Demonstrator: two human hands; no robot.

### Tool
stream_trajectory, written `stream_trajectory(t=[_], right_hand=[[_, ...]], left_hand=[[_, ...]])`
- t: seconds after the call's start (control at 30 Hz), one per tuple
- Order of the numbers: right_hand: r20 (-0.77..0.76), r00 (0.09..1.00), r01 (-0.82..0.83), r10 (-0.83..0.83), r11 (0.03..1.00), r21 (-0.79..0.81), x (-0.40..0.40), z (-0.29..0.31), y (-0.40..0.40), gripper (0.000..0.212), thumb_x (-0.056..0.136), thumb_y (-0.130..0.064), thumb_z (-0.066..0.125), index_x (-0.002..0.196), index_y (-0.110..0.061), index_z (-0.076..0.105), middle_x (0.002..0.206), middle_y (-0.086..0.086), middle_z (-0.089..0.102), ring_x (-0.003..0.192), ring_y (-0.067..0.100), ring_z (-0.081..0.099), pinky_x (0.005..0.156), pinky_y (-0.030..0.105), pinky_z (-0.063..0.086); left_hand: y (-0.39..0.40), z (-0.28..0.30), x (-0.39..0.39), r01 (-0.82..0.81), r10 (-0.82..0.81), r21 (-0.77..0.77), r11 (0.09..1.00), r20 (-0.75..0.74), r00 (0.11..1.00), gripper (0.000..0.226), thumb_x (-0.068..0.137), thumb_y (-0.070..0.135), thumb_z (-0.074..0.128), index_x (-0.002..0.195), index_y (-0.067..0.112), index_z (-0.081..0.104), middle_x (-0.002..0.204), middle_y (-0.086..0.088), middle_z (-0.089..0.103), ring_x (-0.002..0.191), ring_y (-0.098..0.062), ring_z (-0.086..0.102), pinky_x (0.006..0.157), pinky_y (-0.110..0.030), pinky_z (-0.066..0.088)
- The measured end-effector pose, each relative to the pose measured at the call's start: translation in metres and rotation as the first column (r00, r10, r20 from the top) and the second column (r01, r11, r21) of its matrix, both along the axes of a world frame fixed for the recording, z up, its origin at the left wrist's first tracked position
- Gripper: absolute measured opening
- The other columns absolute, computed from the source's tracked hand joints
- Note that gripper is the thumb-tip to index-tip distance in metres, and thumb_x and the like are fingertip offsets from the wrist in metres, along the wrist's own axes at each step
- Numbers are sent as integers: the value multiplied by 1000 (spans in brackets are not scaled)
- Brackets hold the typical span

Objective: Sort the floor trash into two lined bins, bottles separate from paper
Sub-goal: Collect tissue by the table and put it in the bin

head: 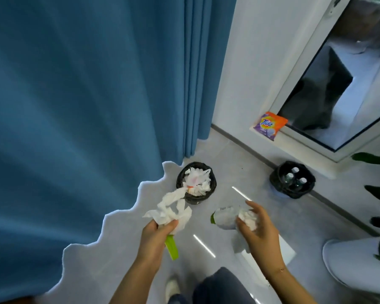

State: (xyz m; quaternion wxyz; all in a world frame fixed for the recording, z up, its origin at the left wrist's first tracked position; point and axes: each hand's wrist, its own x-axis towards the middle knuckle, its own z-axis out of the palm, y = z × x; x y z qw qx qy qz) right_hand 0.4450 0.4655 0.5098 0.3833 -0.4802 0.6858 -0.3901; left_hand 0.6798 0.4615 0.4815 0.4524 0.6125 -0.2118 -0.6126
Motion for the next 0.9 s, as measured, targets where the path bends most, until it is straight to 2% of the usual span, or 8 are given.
stream_trajectory(t=[0.13,0.27,0.37,0.4,0.5,0.7,0.8,0.9], right_hand=[[-45,998,39,-35,994,98,-3,-28,-66,32,83,-13,70,112,-22,60,105,-3,61,96,11,58,81,18,45],[-47,998,41,-32,980,194,-13,-77,-153,22,82,-9,69,97,-24,62,99,-4,59,90,4,55,76,8,39],[-12,999,47,-46,936,349,-22,-132,-216,21,82,-13,70,91,-31,61,96,-2,62,88,18,61,78,33,53],[12,997,61,-72,910,410,-25,-155,-238,20,82,-16,70,90,-33,62,96,1,64,85,24,63,75,39,55],[91,982,81,-165,805,588,-28,-203,-288,14,84,-15,68,95,-22,63,91,10,66,73,25,62,53,26,51],[146,845,109,-514,433,895,-16,-356,-383,21,84,1,63,104,6,60,96,21,62,74,26,61,38,20,47],[128,870,110,-476,440,891,-3,-433,-405,26,86,1,57,111,6,58,87,13,60,68,20,58,53,28,52],[140,870,56,-473,376,925,13,-502,-415,33,85,1,59,118,3,55,116,22,59,75,20,60,60,31,53]], left_hand=[[-78,-21,-4,82,-87,46,996,108,990,23,83,1,66,104,10,67,96,-3,71,85,-16,65,67,-23,47],[-163,-67,-16,138,-168,164,977,185,968,40,62,20,73,101,11,69,97,-5,72,94,-23,66,77,-31,52],[-223,-108,-28,137,-188,261,955,180,965,42,67,17,75,107,8,67,101,-8,71,94,-22,65,79,-32,50],[-244,-128,-32,120,-173,283,952,170,970,38,73,11,75,109,6,66,102,-10,70,95,-23,64,78,-31,49],[-289,-173,-42,70,-140,366,928,166,976,34,82,5,67,116,2,63,105,-13,68,97,-26,62,79,-32,48],[-372,-302,-48,-2,-97,431,902,207,973,35,82,5,67,117,3,62,106,-11,67,97,-25,62,81,-32,49],[-397,-362,-45,-28,-83,440,898,231,969,28,82,4,67,110,6,64,93,-3,67,85,-17,62,71,-27,49],[-408,-419,-41,-24,-111,488,872,245,963,29,80,5,69,108,5,66,96,-7,67,88,-21,62,73,-27,48]])
